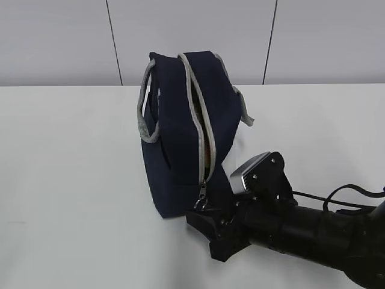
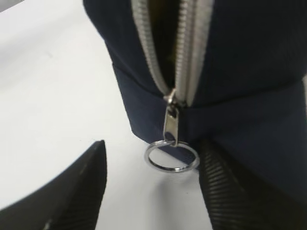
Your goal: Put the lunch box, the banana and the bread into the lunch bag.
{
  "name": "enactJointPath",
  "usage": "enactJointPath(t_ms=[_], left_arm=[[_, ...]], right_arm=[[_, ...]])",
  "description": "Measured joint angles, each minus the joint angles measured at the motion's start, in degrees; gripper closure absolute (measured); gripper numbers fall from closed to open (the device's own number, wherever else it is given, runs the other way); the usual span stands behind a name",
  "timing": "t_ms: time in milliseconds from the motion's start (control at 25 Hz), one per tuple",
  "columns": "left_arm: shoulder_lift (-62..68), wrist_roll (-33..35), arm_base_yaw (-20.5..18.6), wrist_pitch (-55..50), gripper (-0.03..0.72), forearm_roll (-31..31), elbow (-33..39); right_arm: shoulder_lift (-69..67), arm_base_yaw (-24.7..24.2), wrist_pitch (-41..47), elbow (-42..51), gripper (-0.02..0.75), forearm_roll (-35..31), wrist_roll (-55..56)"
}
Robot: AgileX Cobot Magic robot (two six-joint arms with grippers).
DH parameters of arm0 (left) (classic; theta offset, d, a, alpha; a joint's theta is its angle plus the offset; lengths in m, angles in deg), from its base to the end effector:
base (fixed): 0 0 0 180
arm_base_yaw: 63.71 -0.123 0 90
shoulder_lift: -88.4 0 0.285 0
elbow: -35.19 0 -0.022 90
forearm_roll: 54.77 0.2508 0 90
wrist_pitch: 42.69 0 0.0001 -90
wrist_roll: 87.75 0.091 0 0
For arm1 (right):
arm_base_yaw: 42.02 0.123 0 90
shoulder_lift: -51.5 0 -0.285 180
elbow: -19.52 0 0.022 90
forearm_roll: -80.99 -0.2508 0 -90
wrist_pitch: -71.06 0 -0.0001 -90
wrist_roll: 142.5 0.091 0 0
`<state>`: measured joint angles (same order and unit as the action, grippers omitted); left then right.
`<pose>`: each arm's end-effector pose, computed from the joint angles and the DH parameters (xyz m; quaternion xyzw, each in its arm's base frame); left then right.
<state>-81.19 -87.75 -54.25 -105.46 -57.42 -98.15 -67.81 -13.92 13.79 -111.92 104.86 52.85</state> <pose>-0.0035 -0.0032 0.2840 0.0725 0.8621 -0.0643 0.4975 0.2434 0.1651 0.0975 -0.2791 0.7782 0.2799 0.4880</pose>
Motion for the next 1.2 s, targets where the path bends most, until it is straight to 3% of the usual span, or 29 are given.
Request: enactJointPath(t_ms=[720,1200], left_arm=[[0.0,0.0,0.0,0.0,0.335,0.0,0.0],[0.0,0.0,0.0,0.0,0.335,0.0,0.0]], right_arm=[[0.0,0.0,-0.71,0.0,0.271,5.52,5.68],[-0.95,0.0,-0.83,0.0,0.271,0.6,5.77]])
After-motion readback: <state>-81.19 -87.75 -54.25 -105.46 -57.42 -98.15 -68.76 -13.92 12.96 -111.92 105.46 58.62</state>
